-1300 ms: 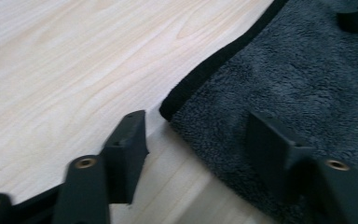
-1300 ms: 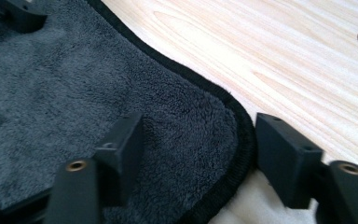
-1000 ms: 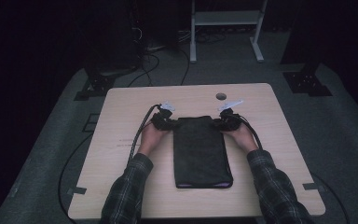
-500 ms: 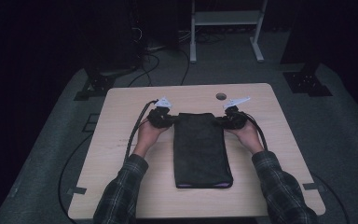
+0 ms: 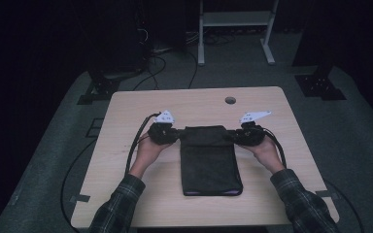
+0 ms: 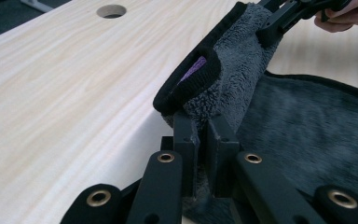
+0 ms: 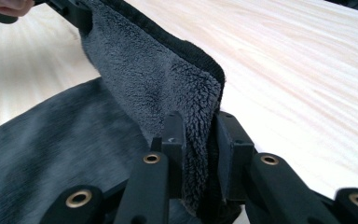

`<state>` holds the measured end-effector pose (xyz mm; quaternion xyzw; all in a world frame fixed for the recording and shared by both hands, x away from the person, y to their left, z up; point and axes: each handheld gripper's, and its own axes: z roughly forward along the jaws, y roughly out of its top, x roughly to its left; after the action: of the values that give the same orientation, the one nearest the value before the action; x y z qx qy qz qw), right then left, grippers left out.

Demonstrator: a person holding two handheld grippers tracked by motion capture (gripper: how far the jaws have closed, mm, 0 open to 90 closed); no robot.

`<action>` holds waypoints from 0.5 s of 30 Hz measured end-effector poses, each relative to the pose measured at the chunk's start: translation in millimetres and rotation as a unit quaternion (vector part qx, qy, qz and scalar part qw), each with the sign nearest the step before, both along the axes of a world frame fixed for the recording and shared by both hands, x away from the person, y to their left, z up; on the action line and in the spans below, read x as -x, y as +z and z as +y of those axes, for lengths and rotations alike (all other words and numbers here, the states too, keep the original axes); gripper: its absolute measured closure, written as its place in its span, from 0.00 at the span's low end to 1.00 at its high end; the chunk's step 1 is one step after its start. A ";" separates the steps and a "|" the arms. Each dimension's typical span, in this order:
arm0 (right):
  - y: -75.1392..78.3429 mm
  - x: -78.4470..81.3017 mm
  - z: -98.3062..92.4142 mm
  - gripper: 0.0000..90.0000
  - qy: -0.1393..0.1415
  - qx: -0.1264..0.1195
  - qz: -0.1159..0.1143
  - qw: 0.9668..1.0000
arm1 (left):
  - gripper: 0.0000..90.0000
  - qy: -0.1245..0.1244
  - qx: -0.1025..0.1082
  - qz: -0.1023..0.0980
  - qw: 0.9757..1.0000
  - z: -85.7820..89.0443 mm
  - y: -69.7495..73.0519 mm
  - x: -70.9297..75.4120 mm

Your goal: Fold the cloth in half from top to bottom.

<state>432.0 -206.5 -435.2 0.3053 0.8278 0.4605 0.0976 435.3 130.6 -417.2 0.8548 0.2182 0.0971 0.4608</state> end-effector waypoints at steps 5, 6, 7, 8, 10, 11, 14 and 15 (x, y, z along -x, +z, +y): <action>2.6 21.1 -0.6 0.83 0.012 0.002 -0.005 1.000 | 0.93 -0.011 0.015 0.009 1.000 4.1 -1.4 18.3; 2.4 25.4 -0.7 0.83 0.015 0.003 -0.004 1.000 | 0.93 -0.013 0.014 0.009 1.000 4.3 -1.2 21.6; 1.9 29.6 -0.8 0.83 0.017 0.004 -0.005 1.000 | 0.93 -0.015 0.013 0.010 1.000 4.3 -0.9 24.8; 1.3 34.0 -0.8 0.83 0.017 0.005 -0.004 1.000 | 0.93 -0.016 0.013 0.010 1.000 4.1 -0.8 28.3; -0.1 42.4 -0.6 0.82 0.019 0.008 -0.004 1.000 | 0.93 -0.020 0.006 0.009 1.000 3.4 -1.5 35.3; -0.8 46.2 -0.7 0.82 0.021 0.009 -0.005 1.000 | 0.93 -0.022 0.006 0.011 1.000 3.3 -2.2 39.0; -3.1 57.1 -1.5 0.82 0.025 0.011 -0.004 1.000 | 0.93 -0.028 0.011 0.022 0.999 3.7 -3.9 49.9; -4.3 60.8 -2.0 0.82 0.026 0.013 0.001 1.000 | 0.93 -0.029 0.011 0.024 0.999 3.6 -4.4 53.2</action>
<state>371.2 -208.5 -439.5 0.2829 0.8413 0.4520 0.0890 382.2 134.3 -421.7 0.8578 0.2048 0.0610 0.4675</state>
